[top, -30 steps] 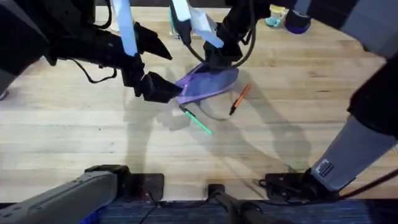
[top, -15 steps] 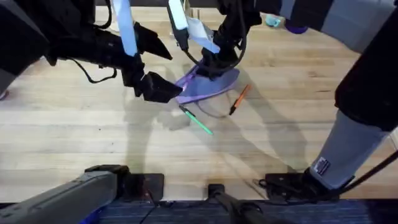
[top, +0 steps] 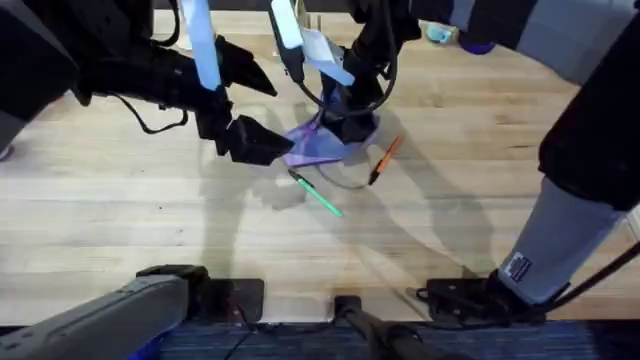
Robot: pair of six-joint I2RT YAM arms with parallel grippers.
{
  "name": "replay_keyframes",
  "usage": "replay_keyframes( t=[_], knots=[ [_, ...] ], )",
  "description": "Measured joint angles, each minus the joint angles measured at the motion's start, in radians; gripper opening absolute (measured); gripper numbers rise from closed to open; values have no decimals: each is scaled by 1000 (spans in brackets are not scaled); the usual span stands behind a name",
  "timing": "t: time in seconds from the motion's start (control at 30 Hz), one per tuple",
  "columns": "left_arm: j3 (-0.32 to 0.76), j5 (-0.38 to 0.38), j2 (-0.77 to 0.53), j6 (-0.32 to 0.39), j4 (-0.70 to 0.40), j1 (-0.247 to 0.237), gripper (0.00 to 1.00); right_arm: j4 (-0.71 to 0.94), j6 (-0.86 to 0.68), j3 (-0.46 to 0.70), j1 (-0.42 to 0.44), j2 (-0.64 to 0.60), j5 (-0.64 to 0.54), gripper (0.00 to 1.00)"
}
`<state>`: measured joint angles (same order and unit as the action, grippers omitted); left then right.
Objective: Unzip the bag, pick up the pens from the table one at a time and place them inside, then zip the bag closed.
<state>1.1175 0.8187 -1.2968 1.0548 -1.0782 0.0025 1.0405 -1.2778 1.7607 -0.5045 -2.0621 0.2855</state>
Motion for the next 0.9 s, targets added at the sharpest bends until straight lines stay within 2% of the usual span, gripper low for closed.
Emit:
replay_keyframes(
  t=[0.33,0.53,0.9],
  knots=[
    [0,0,0,0,0,0,993,9,165,0,0,39,-1,996],
    [0,0,0,0,0,0,993,28,285,0,-1,148,0,996],
    [0,0,0,0,0,0,993,58,321,0,30,320,-5,996]
  ],
)
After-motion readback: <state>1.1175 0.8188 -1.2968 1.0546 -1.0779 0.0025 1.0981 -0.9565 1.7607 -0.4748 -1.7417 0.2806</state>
